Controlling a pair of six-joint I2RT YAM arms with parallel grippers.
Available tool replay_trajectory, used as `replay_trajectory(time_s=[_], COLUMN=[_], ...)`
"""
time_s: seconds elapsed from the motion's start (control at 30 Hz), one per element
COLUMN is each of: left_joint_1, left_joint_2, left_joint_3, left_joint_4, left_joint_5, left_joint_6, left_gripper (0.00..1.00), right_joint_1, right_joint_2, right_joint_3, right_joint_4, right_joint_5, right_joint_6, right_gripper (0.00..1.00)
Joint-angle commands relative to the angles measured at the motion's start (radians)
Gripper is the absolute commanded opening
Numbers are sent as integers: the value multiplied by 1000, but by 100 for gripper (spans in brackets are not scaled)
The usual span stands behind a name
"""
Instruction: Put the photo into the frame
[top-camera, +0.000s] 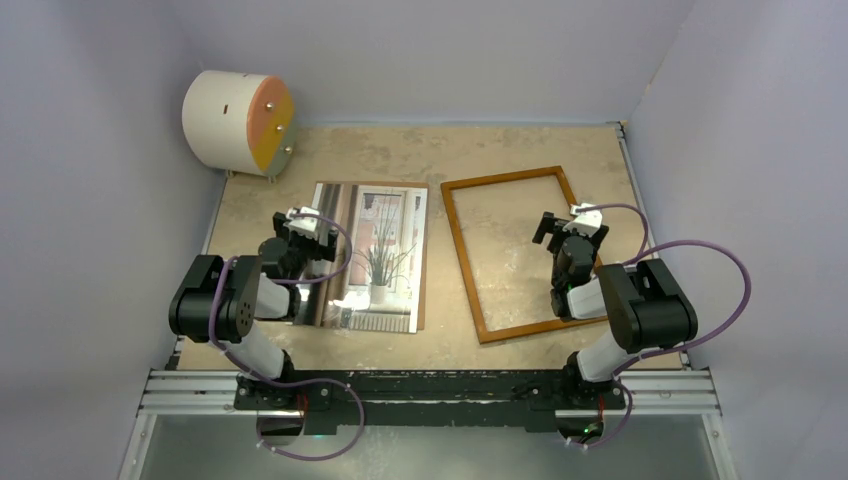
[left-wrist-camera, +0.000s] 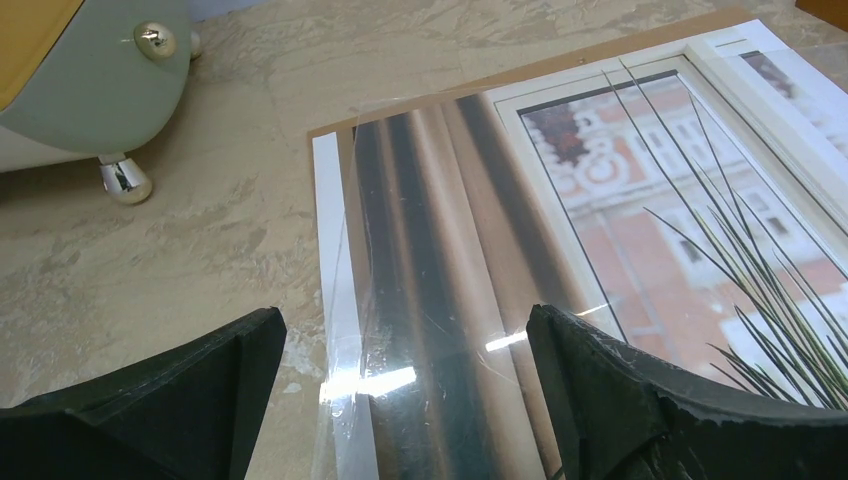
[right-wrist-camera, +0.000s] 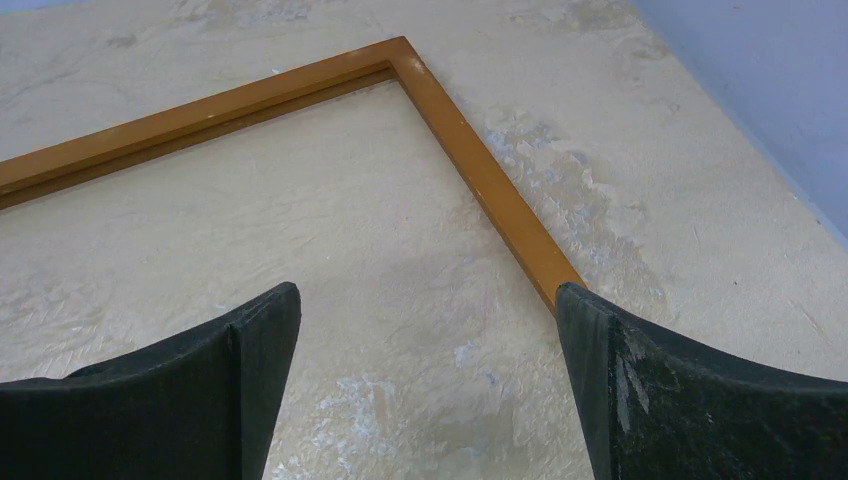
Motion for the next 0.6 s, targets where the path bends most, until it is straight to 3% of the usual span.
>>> replay_trajectory(time_s=[0.0,0.33,0.4,0.47,0.57], left_joint_1=[-2,1,9,16,41], left_joint_2=[-6,-10,-48,-98,-151], left_joint_3=[13,15,63,162,324], left_joint_4=[33,33,-73,-288,-603], left_joint_5=[-4,4,0,-12,25], left_joint_6=[7,3,-8,-35,10], left_gripper=[100,100,100,100,100], right_joint_1=[-3,-3,-3,5,32], right_joint_2=[-5,-6,-18,-59,-189], right_joint_3=[1,6,8,24,196], right_joint_4=[52,25,42,-19,-443], right_joint_5=[2,-13,49,31,94], right_joint_6=[-13,5,-2,-31,7], right_gripper=[99,99,99,99,99])
